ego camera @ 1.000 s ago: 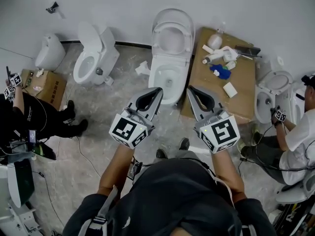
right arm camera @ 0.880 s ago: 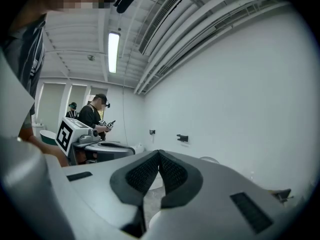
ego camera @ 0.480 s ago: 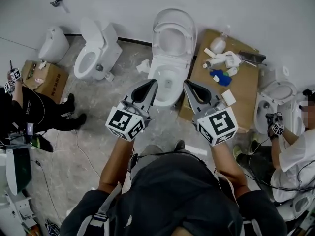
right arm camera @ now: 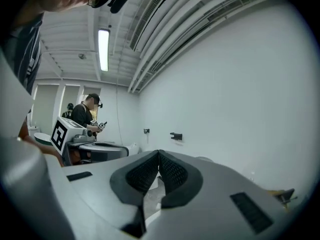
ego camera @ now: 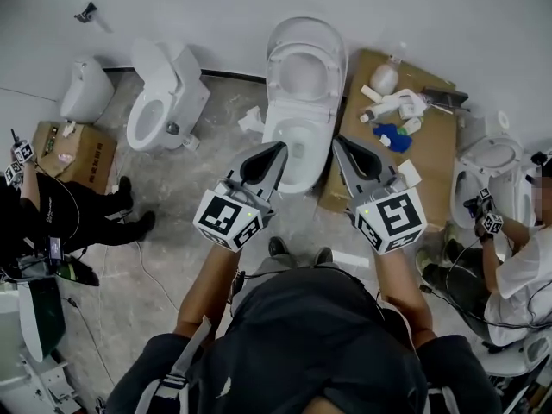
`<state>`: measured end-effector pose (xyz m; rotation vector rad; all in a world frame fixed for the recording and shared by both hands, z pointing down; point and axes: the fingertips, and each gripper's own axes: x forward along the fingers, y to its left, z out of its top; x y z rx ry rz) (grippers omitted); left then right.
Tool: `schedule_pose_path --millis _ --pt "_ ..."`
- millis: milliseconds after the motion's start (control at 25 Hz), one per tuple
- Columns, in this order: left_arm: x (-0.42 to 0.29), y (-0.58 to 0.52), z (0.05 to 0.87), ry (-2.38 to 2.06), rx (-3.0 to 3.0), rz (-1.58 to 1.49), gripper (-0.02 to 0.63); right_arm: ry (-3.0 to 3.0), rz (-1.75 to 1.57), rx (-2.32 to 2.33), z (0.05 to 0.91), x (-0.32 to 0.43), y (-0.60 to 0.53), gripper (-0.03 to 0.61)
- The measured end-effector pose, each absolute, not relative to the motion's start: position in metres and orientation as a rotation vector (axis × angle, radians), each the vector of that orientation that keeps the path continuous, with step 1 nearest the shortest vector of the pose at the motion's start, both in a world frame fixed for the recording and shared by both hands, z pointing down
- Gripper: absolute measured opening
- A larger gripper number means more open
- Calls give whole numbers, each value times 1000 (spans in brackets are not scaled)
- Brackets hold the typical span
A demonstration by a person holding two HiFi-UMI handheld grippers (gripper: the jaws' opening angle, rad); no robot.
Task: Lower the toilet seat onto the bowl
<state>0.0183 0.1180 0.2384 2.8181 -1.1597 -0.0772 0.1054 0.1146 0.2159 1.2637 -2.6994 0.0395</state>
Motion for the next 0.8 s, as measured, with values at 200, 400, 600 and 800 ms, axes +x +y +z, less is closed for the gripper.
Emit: schedule_pose_path --millis 200,400,600,800 --pt "-5 98 231 -1060 2893 -62 5 -2659 32 1352 212 86 95 8" --pt "-32 78 236 -1027 2897 -73 5 -2639 9 1391 211 61 82 8" --pt "-31 61 245 -1015 2873 -78 5 -2618 19 1383 217 64 67 8" --pt "-18 29 253 -1047 2841 -63 5 -2632 41 1346 225 76 33 8"
